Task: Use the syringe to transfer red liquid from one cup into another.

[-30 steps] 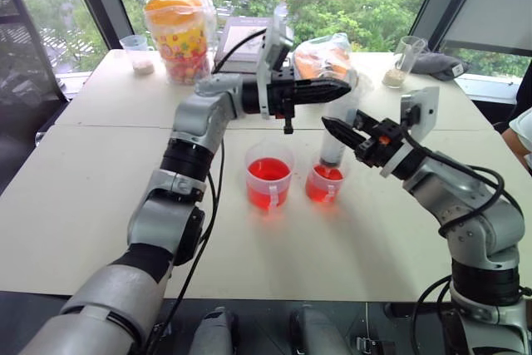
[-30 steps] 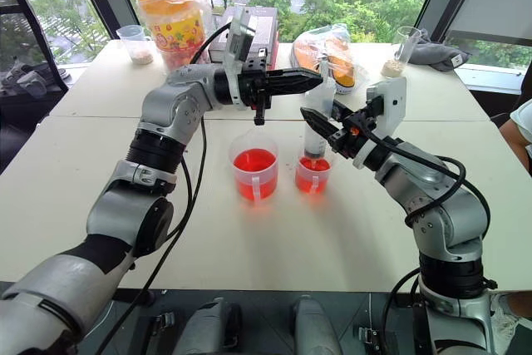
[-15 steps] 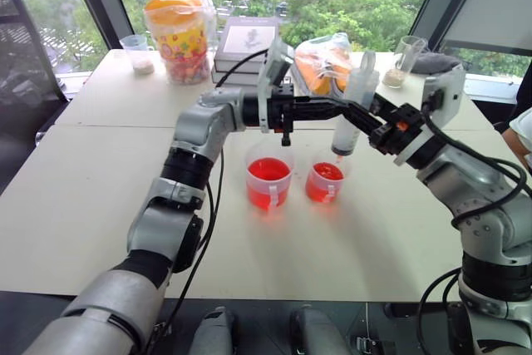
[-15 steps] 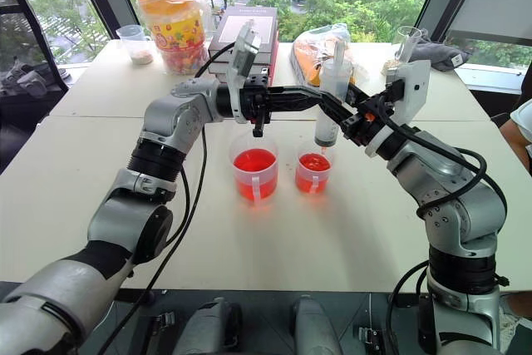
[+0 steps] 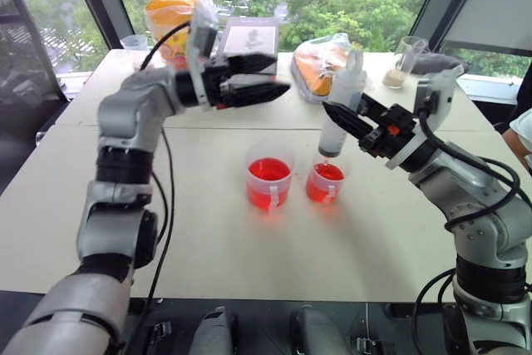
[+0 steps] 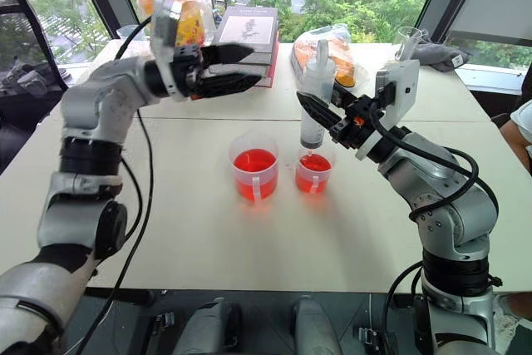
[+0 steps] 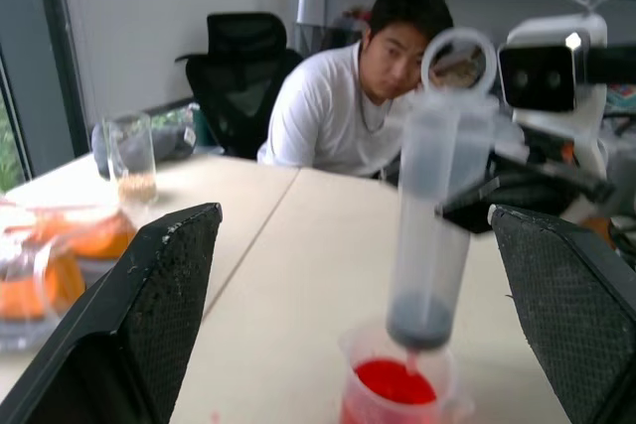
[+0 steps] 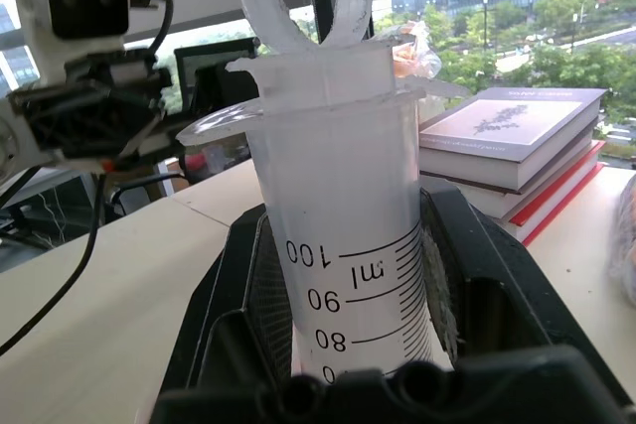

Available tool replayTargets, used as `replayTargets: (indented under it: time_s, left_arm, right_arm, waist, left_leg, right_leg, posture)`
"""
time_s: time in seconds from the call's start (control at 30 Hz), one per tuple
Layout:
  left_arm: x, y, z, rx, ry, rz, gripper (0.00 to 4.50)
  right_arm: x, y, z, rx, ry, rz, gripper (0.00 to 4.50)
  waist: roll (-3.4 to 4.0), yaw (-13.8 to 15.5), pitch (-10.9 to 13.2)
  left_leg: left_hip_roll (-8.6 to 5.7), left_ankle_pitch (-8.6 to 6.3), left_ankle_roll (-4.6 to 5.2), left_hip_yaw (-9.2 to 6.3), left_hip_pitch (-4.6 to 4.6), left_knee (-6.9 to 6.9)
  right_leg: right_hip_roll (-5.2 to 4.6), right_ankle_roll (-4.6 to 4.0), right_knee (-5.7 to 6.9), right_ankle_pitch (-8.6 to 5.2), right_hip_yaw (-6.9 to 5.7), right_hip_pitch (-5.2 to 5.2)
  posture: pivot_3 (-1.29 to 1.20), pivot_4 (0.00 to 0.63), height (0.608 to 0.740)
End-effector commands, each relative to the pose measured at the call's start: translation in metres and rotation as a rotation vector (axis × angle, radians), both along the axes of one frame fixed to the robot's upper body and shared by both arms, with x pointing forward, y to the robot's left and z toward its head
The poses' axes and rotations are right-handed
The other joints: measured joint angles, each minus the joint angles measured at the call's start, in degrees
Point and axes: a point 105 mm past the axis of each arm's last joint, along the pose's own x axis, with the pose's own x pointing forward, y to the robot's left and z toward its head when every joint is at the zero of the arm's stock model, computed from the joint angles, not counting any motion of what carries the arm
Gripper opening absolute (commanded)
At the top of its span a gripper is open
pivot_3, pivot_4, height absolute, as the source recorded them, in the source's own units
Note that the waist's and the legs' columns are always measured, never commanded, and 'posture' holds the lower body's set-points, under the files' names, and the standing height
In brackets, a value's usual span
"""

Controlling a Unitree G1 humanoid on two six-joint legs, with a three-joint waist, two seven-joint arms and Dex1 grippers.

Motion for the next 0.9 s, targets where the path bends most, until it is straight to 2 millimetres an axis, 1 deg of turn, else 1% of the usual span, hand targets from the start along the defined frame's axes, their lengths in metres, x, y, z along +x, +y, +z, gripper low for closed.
replayTargets:
  time_s: [0.03, 0.13, 0.2, 0.27, 0.33, 0.4, 0.43, 0.63, 0.7, 0.77, 0.9]
  left_arm:
    - [-0.016, 0.001, 0.008, -0.001, -0.048, -0.018, 4.45]
    - [-0.020, 0.005, -0.001, 0.014, -0.028, -0.001, 4.45]
    - [-0.022, 0.008, -0.006, 0.023, -0.011, 0.011, 4.45]
    - [-0.025, 0.010, -0.012, 0.032, 0.006, 0.012, 4.45]
    - [-0.028, 0.010, -0.018, 0.044, 0.013, 0.009, 4.45]
    - [-0.031, 0.011, -0.023, 0.061, 0.014, 0.011, 4.45]
    - [-0.032, 0.010, -0.024, 0.063, 0.015, 0.011, 4.45]
    - [-0.039, 0.010, -0.028, 0.048, 0.023, 0.014, 4.45]
    - [-0.041, 0.011, -0.029, 0.046, 0.024, 0.023, 4.45]
    - [-0.043, 0.012, -0.029, 0.042, 0.026, 0.030, 4.45]
    - [-0.045, 0.014, -0.031, 0.042, 0.031, 0.046, 4.45]
  right_arm:
    - [0.005, -0.012, 0.027, -0.014, -0.017, -0.061, 1.40]
    - [0.012, -0.028, 0.048, 0.028, 0.056, -0.108, 1.40]
    - [0.020, -0.042, 0.051, -0.015, 0.161, -0.167, 1.40]
    - [0.026, -0.057, 0.046, -0.078, 0.289, -0.219, 1.40]
    - [0.033, -0.076, 0.029, -0.187, 0.477, -0.311, 1.40]
    - [0.034, -0.091, 0.013, -0.262, 0.609, -0.357, 1.40]
    - [0.034, -0.096, 0.007, -0.278, 0.653, -0.361, 1.40]
    - [0.043, -0.135, -0.058, -0.348, 0.958, -0.456, 1.40]
    - [0.049, -0.145, -0.081, -0.358, 1.034, -0.492, 1.40]
    - [0.054, -0.154, -0.100, -0.373, 1.077, -0.525, 1.40]
    - [0.060, -0.168, -0.124, -0.389, 1.124, -0.578, 1.40]
  waist:
    - [0.00, 0.06, 0.00]
    - [0.00, 0.14, 0.00]
    - [0.01, 0.25, -0.01]
    - [0.01, 0.27, -0.01]
    - [0.00, 0.23, -0.01]
    - [-0.01, 0.12, -0.01]
    - [-0.01, 0.12, -0.01]
    - [0.00, -0.05, -0.01]
    - [0.00, -0.06, -0.01]
    - [0.00, -0.14, -0.01]
    - [0.00, -0.11, 0.00]
  left_leg:
    - [0.00, 0.00, 0.00, 0.01, 0.00, 0.02]
    - [-0.01, 0.00, 0.00, 0.02, 0.00, 0.05]
    - [-0.01, 0.00, 0.00, 0.02, 0.01, 0.04]
    - [0.00, 0.00, 0.00, 0.02, 0.00, 0.00]
    - [0.00, 0.00, 0.01, 0.02, -0.01, -0.04]
    - [-0.01, -0.02, 0.03, 0.12, -0.02, -0.06]
    - [-0.01, -0.02, 0.04, 0.10, -0.03, -0.08]
    - [-0.02, -0.03, 0.06, 0.14, -0.04, -0.06]
    - [-0.02, -0.03, 0.06, 0.16, -0.03, -0.06]
    - [-0.02, -0.03, 0.06, 0.17, -0.03, -0.05]
    - [-0.02, -0.03, 0.06, 0.17, -0.06, -0.05]
  right_leg:
    - [-0.02, 0.00, 0.02, 0.00, 0.00, 0.00]
    - [-0.05, 0.00, 0.02, 0.00, 0.00, 0.00]
    - [-0.07, -0.01, 0.02, 0.00, 0.00, 0.01]
    - [-0.08, -0.02, -0.01, -0.01, -0.02, 0.01]
    - [-0.08, -0.03, -0.10, -0.01, -0.03, 0.01]
    - [-0.12, -0.04, -0.09, -0.02, 0.05, -0.07]
    - [-0.10, -0.15, -0.13, -0.08, 0.04, -0.06]
    - [-0.08, -0.03, -0.13, -0.01, 0.08, -0.09]
    - [-0.07, -0.03, -0.12, -0.01, 0.09, -0.10]
    - [-0.05, -0.02, -0.12, -0.01, 0.10, -0.10]
    - [-0.03, -0.01, -0.10, 0.00, 0.11, -0.14]
  posture:
    - [0.00, 0.150, 0.740]
    - [0.00, 0.150, 0.740]
    - [0.00, 0.150, 0.740]
    - [0.00, 0.150, 0.740]
    - [0.00, 0.150, 0.740]
    - [0.00, 0.150, 0.740]
    - [0.00, 0.150, 0.740]
    - [0.00, 0.150, 0.740]
    - [0.00, 0.150, 0.740]
    - [0.00, 0.150, 0.740]
    - [0.00, 0.150, 0.740]
